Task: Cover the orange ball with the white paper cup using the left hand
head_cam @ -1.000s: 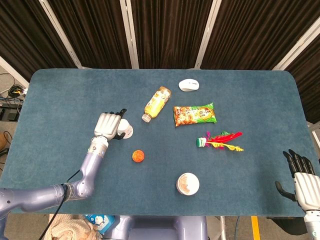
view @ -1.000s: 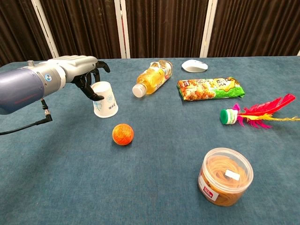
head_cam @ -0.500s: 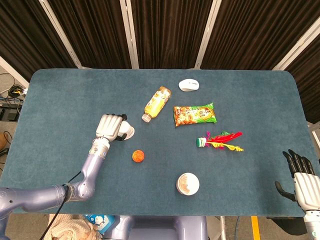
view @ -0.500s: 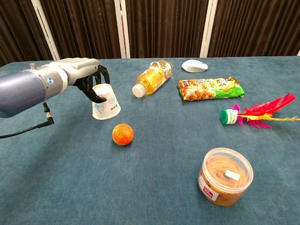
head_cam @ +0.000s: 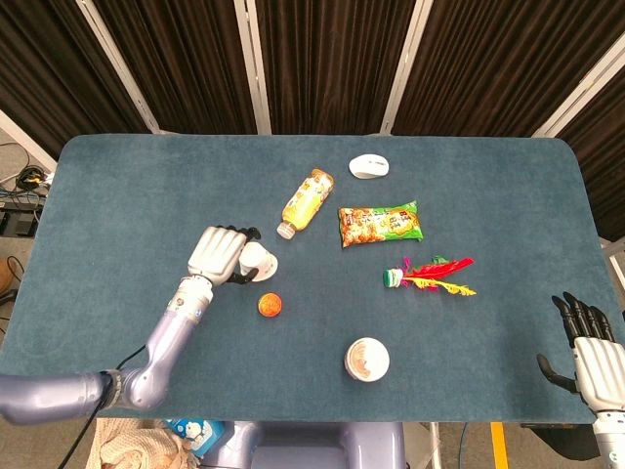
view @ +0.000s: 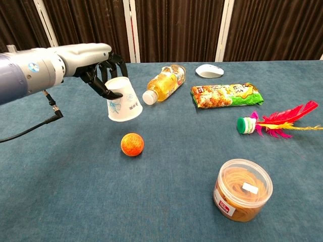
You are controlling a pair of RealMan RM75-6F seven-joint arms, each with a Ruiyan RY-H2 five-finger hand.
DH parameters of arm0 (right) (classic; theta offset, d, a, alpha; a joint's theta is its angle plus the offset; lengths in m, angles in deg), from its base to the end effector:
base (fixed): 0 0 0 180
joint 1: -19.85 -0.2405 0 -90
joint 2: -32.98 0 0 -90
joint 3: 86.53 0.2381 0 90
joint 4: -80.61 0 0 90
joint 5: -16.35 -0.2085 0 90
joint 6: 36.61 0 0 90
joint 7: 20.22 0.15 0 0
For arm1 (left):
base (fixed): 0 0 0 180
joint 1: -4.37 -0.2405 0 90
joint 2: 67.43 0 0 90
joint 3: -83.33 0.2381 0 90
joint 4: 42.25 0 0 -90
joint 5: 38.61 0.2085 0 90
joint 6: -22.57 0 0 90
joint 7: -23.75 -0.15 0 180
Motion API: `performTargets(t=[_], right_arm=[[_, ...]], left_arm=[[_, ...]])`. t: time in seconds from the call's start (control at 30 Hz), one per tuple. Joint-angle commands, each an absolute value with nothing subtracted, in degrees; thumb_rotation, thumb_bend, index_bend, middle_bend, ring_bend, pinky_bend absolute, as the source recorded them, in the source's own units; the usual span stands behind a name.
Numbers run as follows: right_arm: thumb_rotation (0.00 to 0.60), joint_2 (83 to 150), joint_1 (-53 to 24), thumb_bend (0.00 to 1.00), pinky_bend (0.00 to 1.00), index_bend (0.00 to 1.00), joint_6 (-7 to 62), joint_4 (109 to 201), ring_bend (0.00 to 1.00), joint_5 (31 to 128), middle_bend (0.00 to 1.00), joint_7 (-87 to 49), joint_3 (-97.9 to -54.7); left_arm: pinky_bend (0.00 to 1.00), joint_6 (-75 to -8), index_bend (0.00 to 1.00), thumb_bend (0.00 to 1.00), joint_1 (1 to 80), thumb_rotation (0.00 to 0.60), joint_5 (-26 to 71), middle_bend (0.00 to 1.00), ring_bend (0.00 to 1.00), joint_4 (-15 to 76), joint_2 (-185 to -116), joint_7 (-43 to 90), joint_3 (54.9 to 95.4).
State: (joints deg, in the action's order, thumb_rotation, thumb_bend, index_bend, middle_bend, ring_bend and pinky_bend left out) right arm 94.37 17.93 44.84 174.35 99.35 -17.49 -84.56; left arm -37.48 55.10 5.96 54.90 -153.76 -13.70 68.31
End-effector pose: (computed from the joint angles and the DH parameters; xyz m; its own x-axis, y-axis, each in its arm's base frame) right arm -0.3146 -0.1657 0.1573 0.3616 -0.0957 0.9274 -0.9243 0.0939 0.3700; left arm -0.0697 0.3443 0.0008 0.4626 0.2328 0.8554 0.8623 -0.3422 -0.3732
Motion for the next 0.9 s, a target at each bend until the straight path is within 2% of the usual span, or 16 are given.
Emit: performTargets(t=[0.03, 0.4, 0.9], right_arm=[[0.600, 94.4, 17.9, 0.35, 0.03, 0.00, 44.9, 174.4, 0.00, 99.4, 0.00, -17.7, -84.6], [0.600, 94.5, 17.9, 0.35, 0.03, 0.00, 44.8, 174.4, 0.00, 99.0, 0.00, -18.0, -84.4], [0.600, 94.6, 17.9, 0.35, 0.03, 0.00, 44.9, 174.4, 0.00, 99.3, 0.00, -18.0, -84.5]], left_arm=[[0.42, -38.3, 0.29, 0.29, 53.7, 0.600, 8.8, 0.42, 0.37, 62.3, -149.7, -12.0, 69.4], [0.42, -37.9, 0.29, 0.29, 53.8, 0.600, 12.1, 0.42, 0.37, 66.8, -150.7, -13.1, 74.4], [0.42, -39.7, 0.29, 0.29, 54.3, 0.600, 11.4, 0.42, 0.37, 67.6, -150.2, -14.3, 75.1]])
